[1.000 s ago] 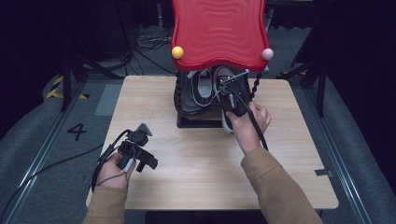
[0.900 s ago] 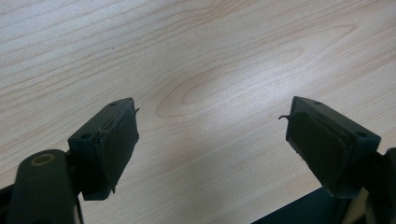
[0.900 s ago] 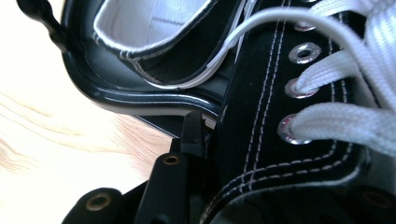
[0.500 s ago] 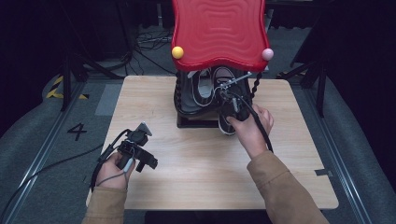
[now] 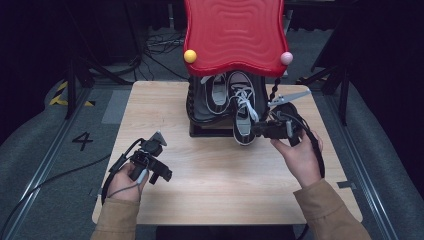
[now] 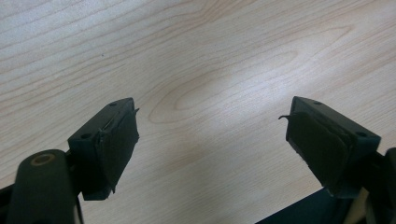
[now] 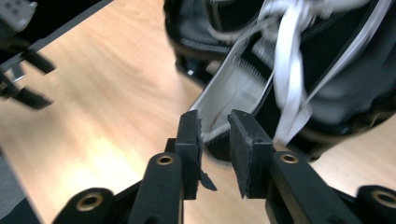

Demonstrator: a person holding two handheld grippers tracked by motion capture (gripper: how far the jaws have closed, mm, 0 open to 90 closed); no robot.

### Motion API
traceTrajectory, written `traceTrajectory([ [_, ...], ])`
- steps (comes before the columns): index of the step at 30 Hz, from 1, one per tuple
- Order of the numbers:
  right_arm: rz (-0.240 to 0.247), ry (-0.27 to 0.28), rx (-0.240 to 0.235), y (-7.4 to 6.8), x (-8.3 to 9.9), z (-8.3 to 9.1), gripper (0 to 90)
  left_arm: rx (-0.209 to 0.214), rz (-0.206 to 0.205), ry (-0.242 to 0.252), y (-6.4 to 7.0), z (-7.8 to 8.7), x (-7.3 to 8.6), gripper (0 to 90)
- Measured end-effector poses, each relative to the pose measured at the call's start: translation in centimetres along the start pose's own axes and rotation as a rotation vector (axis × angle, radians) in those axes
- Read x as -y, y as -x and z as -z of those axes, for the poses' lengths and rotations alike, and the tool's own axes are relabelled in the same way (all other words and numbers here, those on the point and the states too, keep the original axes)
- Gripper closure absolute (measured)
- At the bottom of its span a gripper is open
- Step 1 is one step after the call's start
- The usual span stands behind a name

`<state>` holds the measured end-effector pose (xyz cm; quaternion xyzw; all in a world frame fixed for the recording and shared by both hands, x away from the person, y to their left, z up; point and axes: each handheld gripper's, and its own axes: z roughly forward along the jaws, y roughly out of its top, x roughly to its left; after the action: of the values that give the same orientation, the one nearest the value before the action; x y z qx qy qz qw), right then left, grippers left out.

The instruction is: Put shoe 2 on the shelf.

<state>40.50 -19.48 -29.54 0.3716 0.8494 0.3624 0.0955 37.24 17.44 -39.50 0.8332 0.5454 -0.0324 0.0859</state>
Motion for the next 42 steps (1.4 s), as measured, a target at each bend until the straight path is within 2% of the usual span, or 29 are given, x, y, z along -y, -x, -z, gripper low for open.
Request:
traceTrajectory([
  [2, 0.001, -0.005, -0.010, 0.0, 0.5, 0.0, 76.0, 0.001, -0.002, -0.001, 0.0, 0.0, 0.0, 17.2],
  [3, 0.008, -0.017, -0.013, 0.0, 1.1, 0.0, 78.7, 0.001, -0.001, 0.001, 0.0, 0.0, 0.0, 17.2],
  [4, 0.025, -0.036, -0.008, 0.0, 2.1, -0.3, 85.7, 0.002, -0.001, 0.002, 0.0, 0.0, 0.0, 17.2],
  [7, 0.044, -0.048, -0.031, 0.2, 3.0, -0.8, 88.8, 0.001, 0.003, 0.001, 0.0, 0.0, 0.0, 17.2],
  [8, 0.059, -0.052, -0.045, 0.3, 3.3, -1.1, 88.9, 0.002, 0.004, -0.002, 0.0, -0.1, 0.0, 17.2],
  [9, 0.121, -0.060, -0.073, 0.6, 4.2, -2.0, 88.9, 0.002, 0.002, -0.003, 0.0, -0.1, 0.0, 17.2],
  [11, 0.147, -0.073, -0.088, 0.8, 4.8, -2.7, 88.9, 0.003, 0.001, -0.005, 0.0, -0.2, -0.1, 17.2],
  [14, 0.146, -0.086, -0.095, 1.1, 5.4, -3.6, 88.9, 0.005, 0.000, -0.009, 0.0, -0.2, -0.1, 17.2],
  [16, 0.135, -0.092, -0.110, 1.4, 6.0, -4.8, 89.1, 0.003, 0.002, -0.009, 0.0, -0.3, -0.1, 17.2],
  [20, 0.144, -0.089, -0.112, 1.4, 6.1, -6.1, 89.6, 0.003, 0.004, -0.010, -0.1, -0.4, -0.1, 17.2],
  [24, 0.133, -0.082, -0.115, 1.3, 5.9, -7.0, 89.8, 0.005, 0.003, -0.009, -0.2, -0.4, 0.0, 17.2],
  [26, 0.142, -0.066, -0.096, 1.2, 5.8, -7.2, 89.9, 0.005, 0.005, -0.011, -0.2, -0.4, 0.0, 17.2],
  [31, 0.141, -0.060, -0.104, 1.3, 5.5, -7.4, 90.0, 0.005, 0.005, -0.012, -0.3, -0.3, 0.0, 17.2],
  [34, 0.124, -0.003, -0.089, 1.3, 5.9, -7.2, 90.0, 0.003, 0.006, -0.011, -0.3, -0.3, 0.0, 17.2],
  [36, 0.118, 0.043, -0.055, 1.2, 6.0, -7.0, 90.0, 0.003, 0.007, -0.010, -0.2, -0.3, 0.0, 17.2],
  [38, 0.119, 0.059, 0.014, 1.2, 5.8, -7.1, 90.0, 0.002, 0.002, -0.011, 0.0, -0.4, -0.1, 17.2],
  [41, 0.093, 0.071, 0.037, 1.8, 5.2, -7.4, 90.0, 0.004, -0.005, -0.016, 0.0, -0.4, -0.2, 17.2],
  [42, 0.088, 0.063, 0.026, 2.0, 4.9, -7.6, 90.0, 0.004, -0.005, -0.015, 0.0, -0.5, -0.2, 17.2],
])
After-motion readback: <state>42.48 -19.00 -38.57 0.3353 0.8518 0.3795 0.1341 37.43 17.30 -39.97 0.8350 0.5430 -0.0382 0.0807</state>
